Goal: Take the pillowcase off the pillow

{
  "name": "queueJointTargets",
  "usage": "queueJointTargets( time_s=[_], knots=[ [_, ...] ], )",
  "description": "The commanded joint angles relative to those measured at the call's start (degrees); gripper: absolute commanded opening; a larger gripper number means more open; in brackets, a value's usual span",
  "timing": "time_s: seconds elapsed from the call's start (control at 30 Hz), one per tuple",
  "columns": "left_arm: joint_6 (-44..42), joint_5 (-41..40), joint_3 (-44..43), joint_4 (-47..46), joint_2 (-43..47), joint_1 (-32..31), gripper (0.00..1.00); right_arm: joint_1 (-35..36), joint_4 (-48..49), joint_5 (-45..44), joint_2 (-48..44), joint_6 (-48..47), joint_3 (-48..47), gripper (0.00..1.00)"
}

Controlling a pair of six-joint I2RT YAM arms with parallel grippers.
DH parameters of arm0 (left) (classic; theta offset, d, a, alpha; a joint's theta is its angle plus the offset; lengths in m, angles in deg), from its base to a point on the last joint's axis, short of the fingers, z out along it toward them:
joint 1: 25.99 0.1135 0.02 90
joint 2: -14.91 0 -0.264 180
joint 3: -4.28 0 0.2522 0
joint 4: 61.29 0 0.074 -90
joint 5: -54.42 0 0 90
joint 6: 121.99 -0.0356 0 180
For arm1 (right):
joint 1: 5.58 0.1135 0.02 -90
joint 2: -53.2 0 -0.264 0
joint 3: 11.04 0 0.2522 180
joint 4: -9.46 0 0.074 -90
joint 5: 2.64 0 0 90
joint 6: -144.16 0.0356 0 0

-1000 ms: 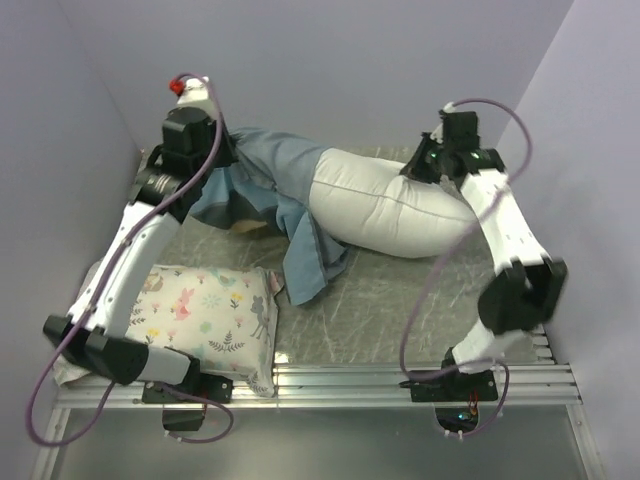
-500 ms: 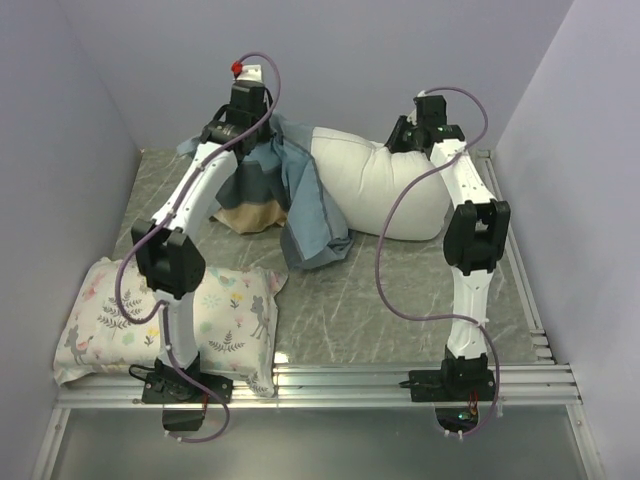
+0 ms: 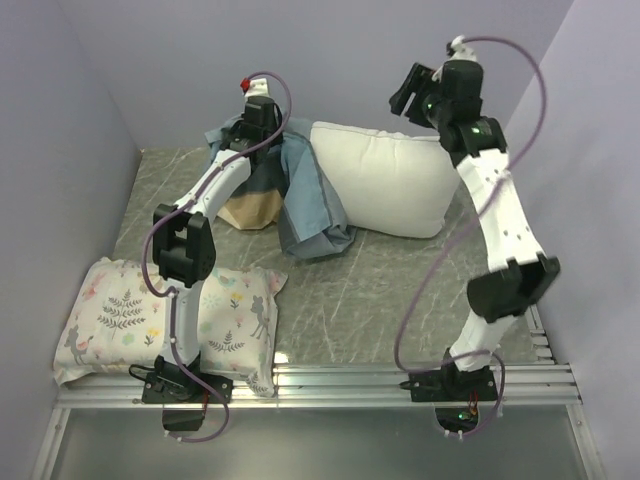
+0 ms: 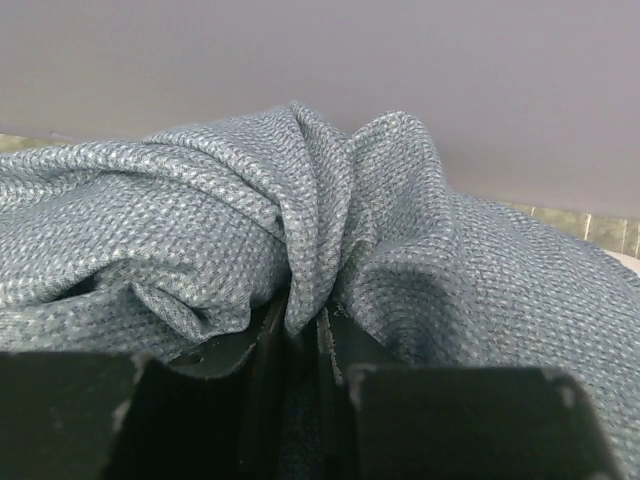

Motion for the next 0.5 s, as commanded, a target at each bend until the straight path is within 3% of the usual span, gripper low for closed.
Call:
queueJointTargets(
  time_s=[0.0, 0.13, 0.27, 0.37, 0.43, 0.47],
  knots=[
    [1.3, 6.0, 4.3, 13.7, -6.2, -1.3, 0.22, 2.8, 4.2, -5.1, -9.9, -3.3, 3.1, 0.75],
    [0.7, 5.9, 3.4, 14.3, -6.1, -1.3, 0.22, 6.9, 6.5, -6.4, -16.9, -3.7, 15.3, 0.77],
    [0.2, 6.0, 3.6, 15.0, -5.5, -1.3, 0.22, 10.2, 12.1, -8.6, -19.6, -3.2, 34.5, 0.79],
    [-0.1, 6.4, 4.0, 15.5, -4.8, -1.5, 0.22, 12.5, 16.6, -9.5, -17.2, -2.5, 41.9, 0.80],
    [-0.3, 6.5, 4.1, 15.6, -4.3, -1.9, 0.22, 13.8, 18.8, -10.4, -12.7, -2.6, 43.0, 0.93],
    [-0.4, 6.7, 4.1, 15.8, -4.1, -2.1, 0.22, 13.8, 18.4, -10.6, -10.4, -2.3, 41.1, 0.93]
  ],
)
